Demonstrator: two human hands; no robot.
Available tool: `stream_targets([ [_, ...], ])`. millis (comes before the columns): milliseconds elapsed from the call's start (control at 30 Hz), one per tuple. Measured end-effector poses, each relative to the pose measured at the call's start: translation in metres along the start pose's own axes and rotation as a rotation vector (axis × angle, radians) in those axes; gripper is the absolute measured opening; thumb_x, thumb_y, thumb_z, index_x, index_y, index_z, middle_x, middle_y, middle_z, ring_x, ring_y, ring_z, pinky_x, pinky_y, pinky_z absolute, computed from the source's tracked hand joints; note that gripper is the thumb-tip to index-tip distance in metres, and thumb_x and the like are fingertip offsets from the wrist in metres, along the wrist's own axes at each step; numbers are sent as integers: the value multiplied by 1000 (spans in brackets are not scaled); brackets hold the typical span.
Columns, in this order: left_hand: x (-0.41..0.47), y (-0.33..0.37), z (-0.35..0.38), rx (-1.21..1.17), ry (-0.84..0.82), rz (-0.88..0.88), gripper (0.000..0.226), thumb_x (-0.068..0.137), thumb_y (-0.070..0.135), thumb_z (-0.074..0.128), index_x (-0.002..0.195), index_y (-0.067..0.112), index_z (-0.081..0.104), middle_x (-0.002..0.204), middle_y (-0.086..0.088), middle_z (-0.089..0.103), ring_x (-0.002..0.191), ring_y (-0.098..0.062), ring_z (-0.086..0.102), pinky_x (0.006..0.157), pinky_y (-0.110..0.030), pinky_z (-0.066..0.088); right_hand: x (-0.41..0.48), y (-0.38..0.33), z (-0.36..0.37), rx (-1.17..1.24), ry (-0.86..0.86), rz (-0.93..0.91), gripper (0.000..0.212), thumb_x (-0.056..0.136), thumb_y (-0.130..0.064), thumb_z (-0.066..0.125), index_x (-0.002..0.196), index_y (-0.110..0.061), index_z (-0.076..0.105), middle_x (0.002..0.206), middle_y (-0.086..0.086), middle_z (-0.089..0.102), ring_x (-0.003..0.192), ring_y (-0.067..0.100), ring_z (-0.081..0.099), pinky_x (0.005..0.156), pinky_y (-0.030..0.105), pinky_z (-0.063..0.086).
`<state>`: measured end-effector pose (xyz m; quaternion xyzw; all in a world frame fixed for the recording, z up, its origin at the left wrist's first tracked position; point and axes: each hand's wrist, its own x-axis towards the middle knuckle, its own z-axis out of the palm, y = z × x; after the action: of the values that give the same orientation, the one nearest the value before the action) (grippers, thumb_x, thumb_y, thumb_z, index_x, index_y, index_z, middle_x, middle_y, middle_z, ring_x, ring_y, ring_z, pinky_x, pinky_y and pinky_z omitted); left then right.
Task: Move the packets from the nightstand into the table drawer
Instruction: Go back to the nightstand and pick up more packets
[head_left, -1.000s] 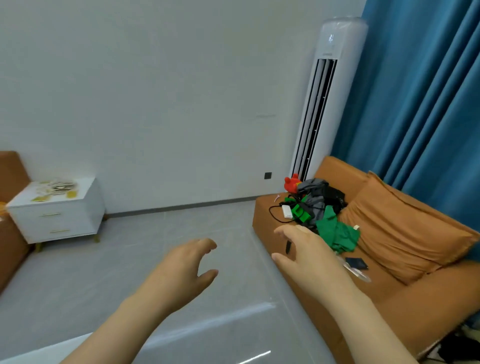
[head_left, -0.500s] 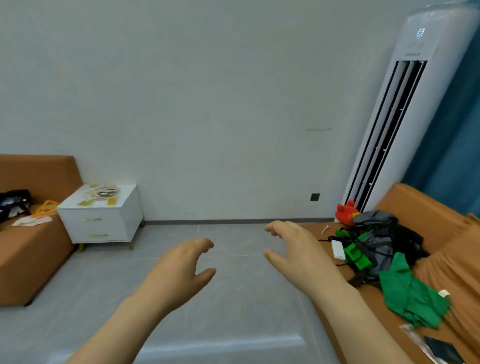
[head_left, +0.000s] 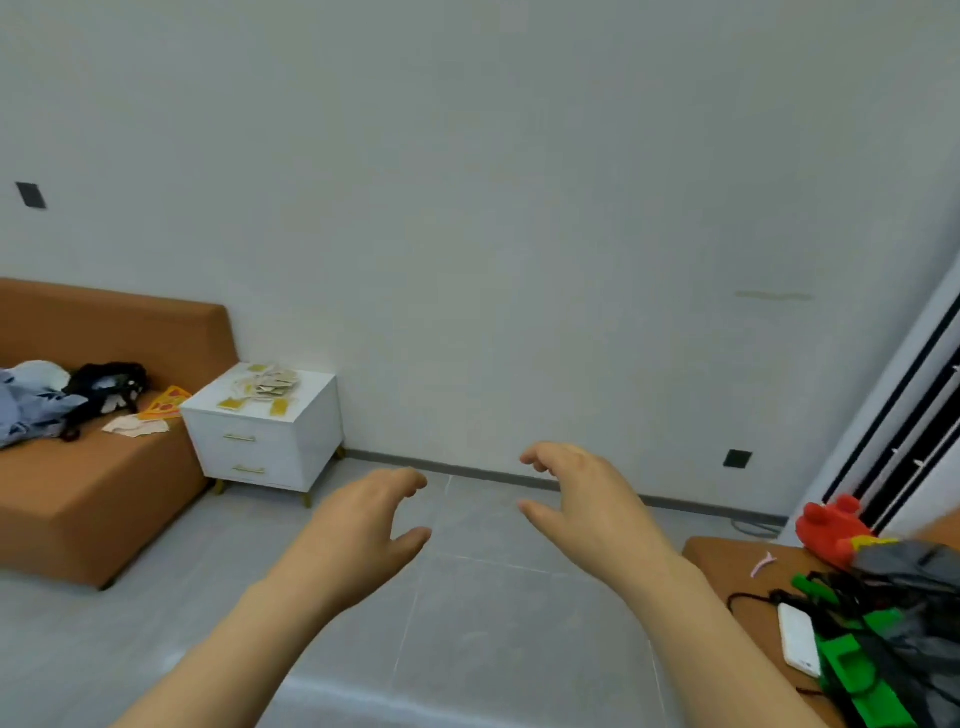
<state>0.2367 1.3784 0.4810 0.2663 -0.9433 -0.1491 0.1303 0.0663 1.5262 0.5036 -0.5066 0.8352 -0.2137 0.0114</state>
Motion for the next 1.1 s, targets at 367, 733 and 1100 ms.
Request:
stream_targets([
  [367, 120, -36, 14, 16, 82, -282, 46, 88, 43, 57, 131, 34, 44, 129, 17, 51, 116, -1, 49, 93, -16, 40, 184, 56, 17, 41, -127, -226, 45, 91, -32, 57, 134, -26, 46, 130, -5, 53, 120, 11, 48, 98, 24, 39],
  [733, 203, -189, -14, 52, 131, -451, 47, 89, 42, 58, 133, 32, 44, 129, 17, 51, 115, 0, 49, 90, -13, 37, 361, -18, 107, 86, -231, -348, 44, 90, -31, 58, 132, -27, 47, 129, -7, 53, 120, 9, 48, 99, 21, 38],
  [1100, 289, -361, -58, 35, 126, -502, 49, 87, 40, 60, 134, 30, 45, 129, 14, 52, 117, -2, 50, 96, -17, 41, 520, -102, 193, 113, -305, -329, 43, 90, -32, 59, 132, -27, 48, 127, -9, 53, 117, 5, 49, 94, 16, 37],
])
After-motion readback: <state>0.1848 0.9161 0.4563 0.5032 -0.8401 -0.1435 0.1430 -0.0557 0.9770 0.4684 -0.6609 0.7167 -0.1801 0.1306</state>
